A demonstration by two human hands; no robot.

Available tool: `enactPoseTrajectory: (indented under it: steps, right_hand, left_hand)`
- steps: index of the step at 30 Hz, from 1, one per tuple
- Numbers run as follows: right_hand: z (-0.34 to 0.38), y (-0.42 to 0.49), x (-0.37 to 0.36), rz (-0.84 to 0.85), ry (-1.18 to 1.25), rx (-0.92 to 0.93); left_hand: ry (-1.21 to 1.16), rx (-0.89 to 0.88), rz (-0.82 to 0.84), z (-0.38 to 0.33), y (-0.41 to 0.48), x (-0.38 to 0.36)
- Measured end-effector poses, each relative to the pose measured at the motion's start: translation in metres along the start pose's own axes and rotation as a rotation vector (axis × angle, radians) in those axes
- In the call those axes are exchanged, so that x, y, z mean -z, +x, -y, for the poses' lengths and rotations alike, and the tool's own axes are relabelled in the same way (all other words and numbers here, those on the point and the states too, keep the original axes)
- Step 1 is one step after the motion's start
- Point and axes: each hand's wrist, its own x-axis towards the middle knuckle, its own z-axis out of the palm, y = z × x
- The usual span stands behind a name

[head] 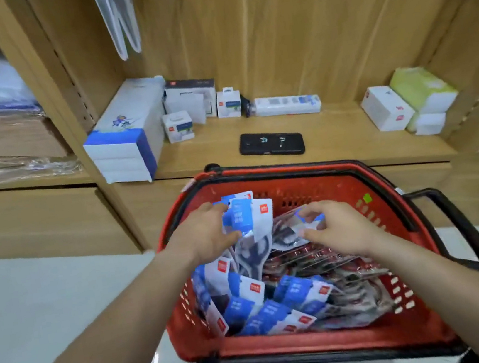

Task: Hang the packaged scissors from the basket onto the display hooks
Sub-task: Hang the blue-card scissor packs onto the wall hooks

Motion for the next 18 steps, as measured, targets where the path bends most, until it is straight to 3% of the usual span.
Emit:
enactPoseTrajectory:
  steps: [6, 12, 18]
  right_hand:
    - [0.0, 0.024, -0.024, 0.006, 0.132, 0.056]
    - [0.001, 0.047, -0.054, 0.04, 0.306, -0.029]
    - [0.01, 0.056, -0.074, -0.042, 0.33, -0.077]
  left_hand:
    - [-0.036, 0.078, -0.035, -0.012, 0.014, -0.033]
    - [-0.044, 0.101, -0.064, -0.012, 0.032, -0.04]
    - [-0.315, 0.058, -0.107, -0.006, 0.039, -0.046]
